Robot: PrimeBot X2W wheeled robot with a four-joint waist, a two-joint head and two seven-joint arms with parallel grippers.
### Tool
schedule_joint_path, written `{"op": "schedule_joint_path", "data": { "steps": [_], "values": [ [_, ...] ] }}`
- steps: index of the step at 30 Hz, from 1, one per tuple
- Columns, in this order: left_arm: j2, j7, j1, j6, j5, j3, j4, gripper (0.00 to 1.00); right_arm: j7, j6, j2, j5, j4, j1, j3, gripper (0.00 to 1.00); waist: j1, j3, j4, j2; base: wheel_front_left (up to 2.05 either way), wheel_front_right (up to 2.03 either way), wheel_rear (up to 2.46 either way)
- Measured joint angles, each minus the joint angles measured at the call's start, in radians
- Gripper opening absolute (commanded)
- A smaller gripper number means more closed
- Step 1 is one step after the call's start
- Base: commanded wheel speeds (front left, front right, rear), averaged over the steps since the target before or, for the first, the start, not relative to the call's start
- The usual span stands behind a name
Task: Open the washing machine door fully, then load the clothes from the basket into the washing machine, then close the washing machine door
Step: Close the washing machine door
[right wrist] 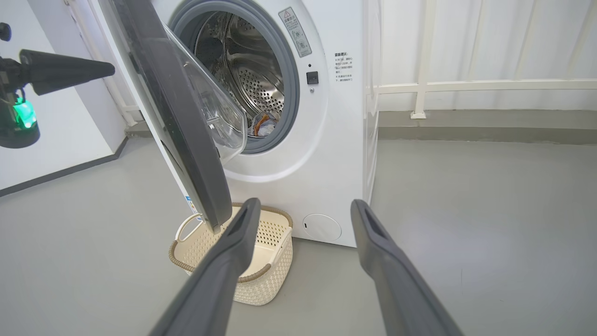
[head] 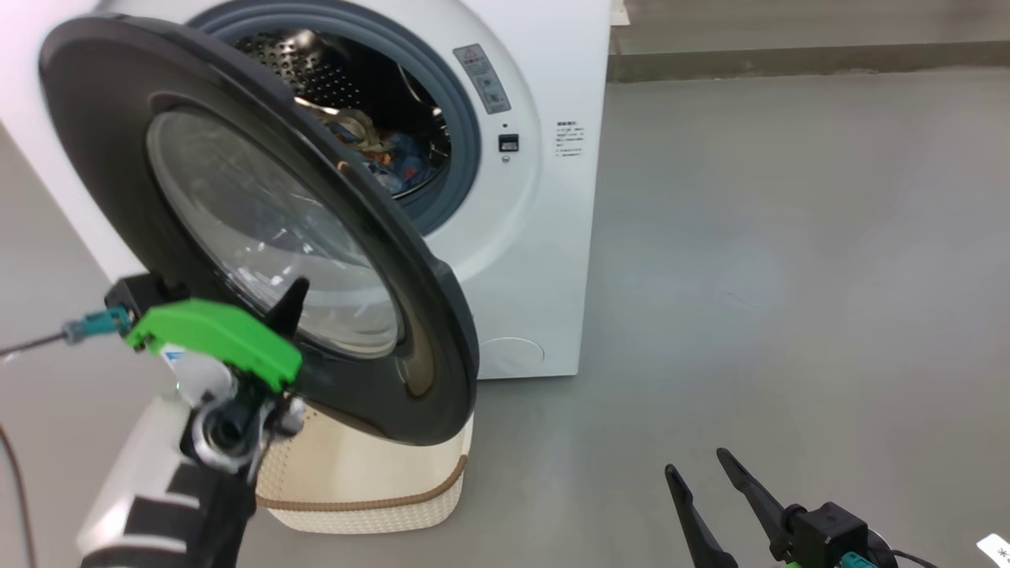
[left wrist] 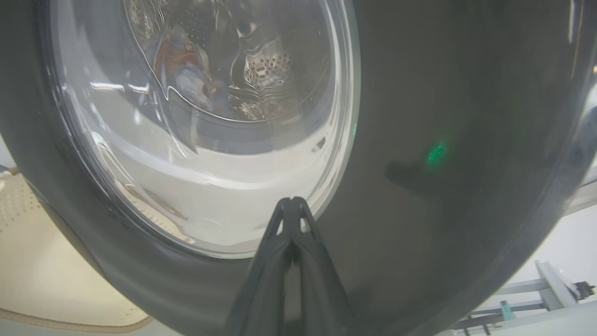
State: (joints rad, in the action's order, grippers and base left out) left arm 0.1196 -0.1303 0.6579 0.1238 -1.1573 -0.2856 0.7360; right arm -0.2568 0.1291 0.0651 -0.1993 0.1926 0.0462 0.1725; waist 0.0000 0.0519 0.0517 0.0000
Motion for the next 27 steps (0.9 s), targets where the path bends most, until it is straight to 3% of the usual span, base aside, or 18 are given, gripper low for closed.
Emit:
{"op": "schedule_joint_path", "data": {
  "steps": [1,5,6,7,8,14,21,27],
  "values": [
    [0.000,0.000,0.000,0.000,0.000,0.000,0.000,0.03,0.000,0.000,0.000,0.000,0.000,0.000,0.000,1.00,0.0000,0.000,0.000,0.0000,0.00,0.00,0.00],
    [0.038,0.096,-0.072,0.000,0.100,-0.069,-0.050,0.42,0.000,0.000,-0.002,0.000,-0.005,0.010,-0.012,1.00,0.0000,0.003,0.016,0.0000,0.00,0.00,0.00],
    [0.049,0.123,-0.088,0.000,0.134,-0.092,-0.062,0.64,0.000,0.000,-0.002,0.000,-0.006,0.012,-0.016,1.00,0.0000,0.003,0.020,0.0000,0.00,0.00,0.00],
    [0.056,0.144,-0.103,0.000,0.160,-0.108,-0.072,0.92,0.000,0.000,-0.002,0.001,-0.007,0.014,-0.019,1.00,0.0000,0.003,0.023,0.0000,0.00,0.00,0.00],
    [0.059,0.163,-0.118,0.001,0.171,-0.118,-0.079,1.00,0.000,0.000,-0.002,0.001,-0.008,0.016,-0.022,1.00,0.0000,0.003,0.027,0.0000,0.00,0.00,0.00],
    [0.080,0.309,-0.208,-0.006,0.281,-0.168,-0.100,1.00,0.000,0.000,-0.002,0.004,-0.016,0.016,-0.033,1.00,0.0000,0.000,0.037,0.0000,0.00,0.00,0.00],
    [0.089,0.378,-0.304,-0.045,0.418,-0.188,-0.148,1.00,0.000,0.000,-0.001,0.005,-0.023,0.016,-0.056,1.00,0.0000,-0.009,0.037,0.0000,0.00,0.00,0.00],
    [0.073,0.379,-0.445,-0.076,0.553,-0.045,-0.293,1.00,0.000,0.000,-0.002,0.008,-0.026,0.016,-0.084,1.00,0.0000,-0.015,0.031,0.0000,0.00,0.00,0.00]
  ]
}}
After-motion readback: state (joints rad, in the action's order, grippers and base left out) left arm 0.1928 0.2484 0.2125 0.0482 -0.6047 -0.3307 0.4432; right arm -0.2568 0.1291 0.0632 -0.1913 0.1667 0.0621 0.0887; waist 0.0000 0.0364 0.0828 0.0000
